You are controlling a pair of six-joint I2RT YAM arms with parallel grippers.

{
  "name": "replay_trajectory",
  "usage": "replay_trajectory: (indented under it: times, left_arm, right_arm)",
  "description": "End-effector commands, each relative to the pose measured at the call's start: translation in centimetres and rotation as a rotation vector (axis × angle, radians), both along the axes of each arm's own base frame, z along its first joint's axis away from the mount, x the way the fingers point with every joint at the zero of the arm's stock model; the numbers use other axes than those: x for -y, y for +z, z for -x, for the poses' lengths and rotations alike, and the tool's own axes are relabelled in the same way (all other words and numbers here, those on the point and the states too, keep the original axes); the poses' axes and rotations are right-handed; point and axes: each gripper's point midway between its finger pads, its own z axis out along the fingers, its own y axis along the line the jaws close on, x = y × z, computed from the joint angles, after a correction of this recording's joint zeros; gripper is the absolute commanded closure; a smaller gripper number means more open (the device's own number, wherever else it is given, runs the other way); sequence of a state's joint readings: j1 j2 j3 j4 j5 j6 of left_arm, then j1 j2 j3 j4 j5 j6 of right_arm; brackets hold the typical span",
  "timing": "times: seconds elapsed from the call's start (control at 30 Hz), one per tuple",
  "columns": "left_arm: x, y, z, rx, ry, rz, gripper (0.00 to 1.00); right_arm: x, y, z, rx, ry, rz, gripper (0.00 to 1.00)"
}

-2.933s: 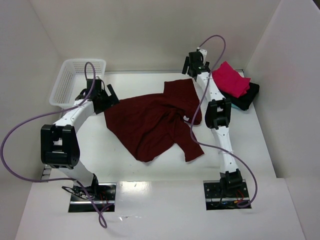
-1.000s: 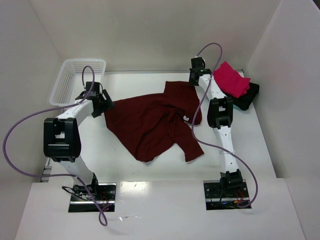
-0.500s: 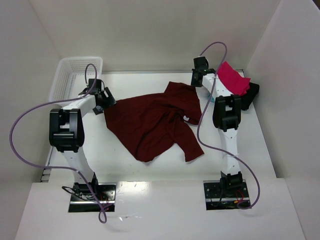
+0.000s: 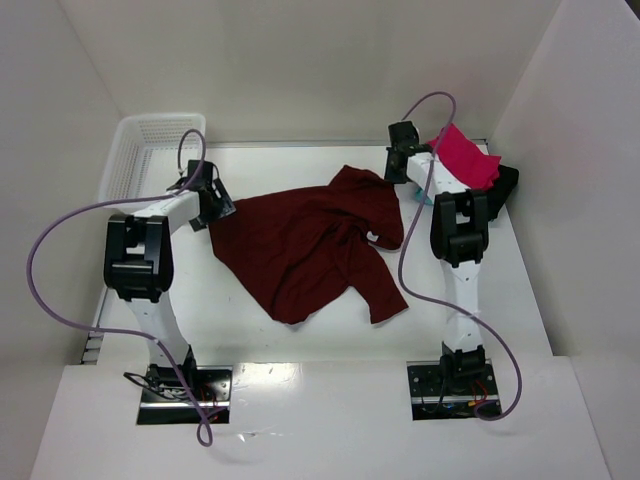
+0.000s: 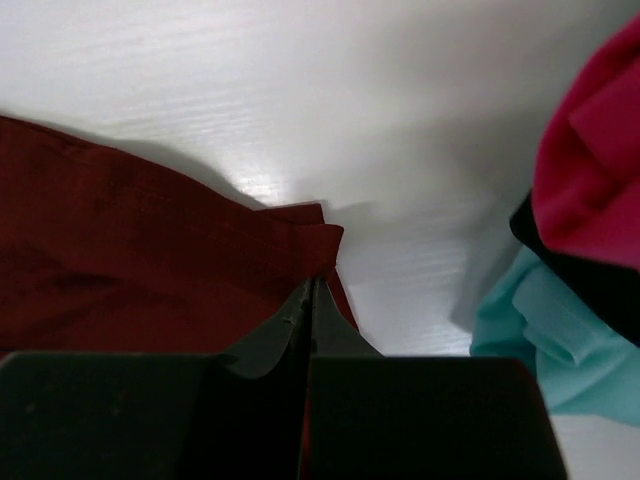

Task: Fold and stack the t-shirts
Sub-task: Flatten out the tshirt

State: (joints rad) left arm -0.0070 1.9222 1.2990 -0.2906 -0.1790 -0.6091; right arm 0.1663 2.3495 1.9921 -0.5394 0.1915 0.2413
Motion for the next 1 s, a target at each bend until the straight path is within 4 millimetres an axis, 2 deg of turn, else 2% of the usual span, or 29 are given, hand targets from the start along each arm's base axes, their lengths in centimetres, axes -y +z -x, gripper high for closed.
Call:
replay_trajectory:
  times: [0.0, 0.17, 0.27, 0.43, 0.6, 0.63, 0.67, 0.77, 0.83, 0.87, 0.97]
  left_arm:
    - [1.7, -2.3, 0.5, -0.025, -0.019, 0.024, 0.14]
    - [1.5, -0.8, 1.1, -0.004, 0.017, -0.045, 0.14]
    - [1.2, -0.2, 1.2, -0.003, 0.025, -0.061, 0.14]
    - [1.0, -1.0, 2.6, -0.082, 0.007, -0.153, 0.14]
    - [3.3, -1.4, 4.0, -0.139, -0.076, -0.206, 0.14]
    - [3.8, -1.5, 4.3, -0.148, -0.089, -0.209, 0.14]
    - [4.3, -1.5, 4.3, -0.148, -0.103, -0.209, 0.14]
    - [6.8, -1.9, 5.6, -0.164, -0.171, -0.209, 0.14]
    - [7.7, -2.0, 6.0, -0.173, -0.196, -0.214, 0.14]
    - [8.3, -2.0, 6.3, -0.177, -0.208, -0.213, 0.14]
    - [9.7, -3.1, 7.9, -0.224, -0.250, -0.197, 0.14]
  right_arm:
    - [1.5, 7.3, -0.5, 0.158, -0.038, -0.009, 1.00]
    - [2.8, 8.3, 0.0, 0.176, -0.058, -0.032, 1.00]
    - [2.8, 8.6, 0.4, 0.176, -0.053, -0.040, 1.00]
    - [2.9, 9.0, 1.4, 0.182, -0.053, -0.040, 1.00]
    - [3.0, 8.9, 2.0, 0.180, -0.060, -0.046, 1.00]
    - [3.0, 9.5, 2.1, 0.189, -0.060, -0.048, 1.00]
    - [3.0, 8.8, 2.5, 0.172, -0.060, -0.045, 1.00]
    - [3.3, 9.1, 3.4, 0.170, -0.067, -0.037, 1.00]
    - [3.9, 8.6, 3.9, 0.160, -0.082, -0.040, 1.00]
    - [3.9, 9.0, 4.0, 0.168, -0.083, -0.042, 1.00]
    - [3.9, 8.5, 4.6, 0.153, -0.083, -0.040, 1.00]
